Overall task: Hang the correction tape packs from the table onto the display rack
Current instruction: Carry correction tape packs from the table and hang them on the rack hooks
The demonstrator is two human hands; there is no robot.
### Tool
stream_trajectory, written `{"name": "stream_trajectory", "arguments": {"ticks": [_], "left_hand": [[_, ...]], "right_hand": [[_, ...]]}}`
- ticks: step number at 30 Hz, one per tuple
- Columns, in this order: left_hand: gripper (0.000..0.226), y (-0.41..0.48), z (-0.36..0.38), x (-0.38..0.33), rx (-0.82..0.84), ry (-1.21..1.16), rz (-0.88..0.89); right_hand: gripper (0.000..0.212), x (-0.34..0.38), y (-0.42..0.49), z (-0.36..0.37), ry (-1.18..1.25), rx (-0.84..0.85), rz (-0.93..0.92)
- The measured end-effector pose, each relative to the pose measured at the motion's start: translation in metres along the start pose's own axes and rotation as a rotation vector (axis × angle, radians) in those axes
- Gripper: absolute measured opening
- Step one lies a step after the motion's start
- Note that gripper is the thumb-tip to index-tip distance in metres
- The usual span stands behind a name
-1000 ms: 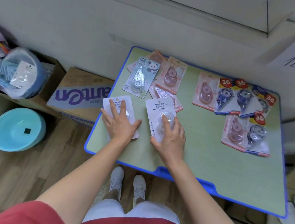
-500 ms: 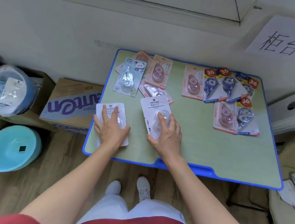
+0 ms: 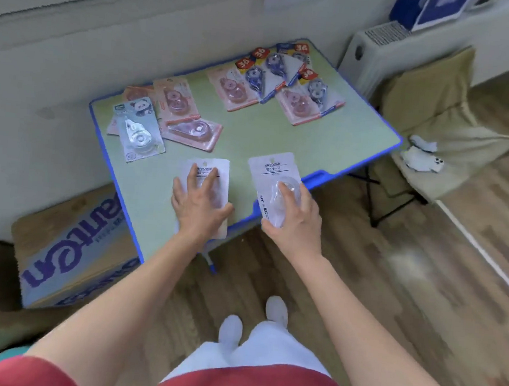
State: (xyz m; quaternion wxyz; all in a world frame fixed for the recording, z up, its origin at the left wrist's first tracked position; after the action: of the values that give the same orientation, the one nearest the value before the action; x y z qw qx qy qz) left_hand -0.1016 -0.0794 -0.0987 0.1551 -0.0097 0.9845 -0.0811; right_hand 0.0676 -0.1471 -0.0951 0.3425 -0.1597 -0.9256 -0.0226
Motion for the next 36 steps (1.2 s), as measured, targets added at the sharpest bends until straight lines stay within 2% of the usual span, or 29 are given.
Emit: {"name": "stream_trajectory", "arguments": {"ticks": [8,15,27,36], "left_hand": [[0.072,-0.072,0.039,-0.111,0.099,0.116,0.434],[0.071,-0.201,0.091,-0.219,0.133,0.126,0.739],[0.072,-0.462,0.196,-0.369,0.279,0.148,1.051],[0.072,-0.578,0.262,-0.508,0.378,0.135,1.224]], "right_hand": [[0.07,-0.083,-0.112,-0.07,0.072,-0.27,0.258],[0.071,-0.184,-0.245,-0.14,0.152,-0.453,0.491],[0.072,-0.349,-0.486,-0.256,0.177,-0.668,0.763],[0.074,-0.469,-0.568,-0.348,0.17,-0.829,0.932]]}}
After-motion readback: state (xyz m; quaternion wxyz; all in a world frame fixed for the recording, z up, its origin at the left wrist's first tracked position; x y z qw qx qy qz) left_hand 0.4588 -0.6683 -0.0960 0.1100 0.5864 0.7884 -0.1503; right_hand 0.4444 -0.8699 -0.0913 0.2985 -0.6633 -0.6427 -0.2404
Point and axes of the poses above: each hand's wrist, its own y-axis towards the middle knuckle, its own z-axis out of the palm, x = y × z, the point moved 2 cm from there along y, towards the middle knuckle, and after that the axes turned 10 degrees about y, right-handed, at the moved point
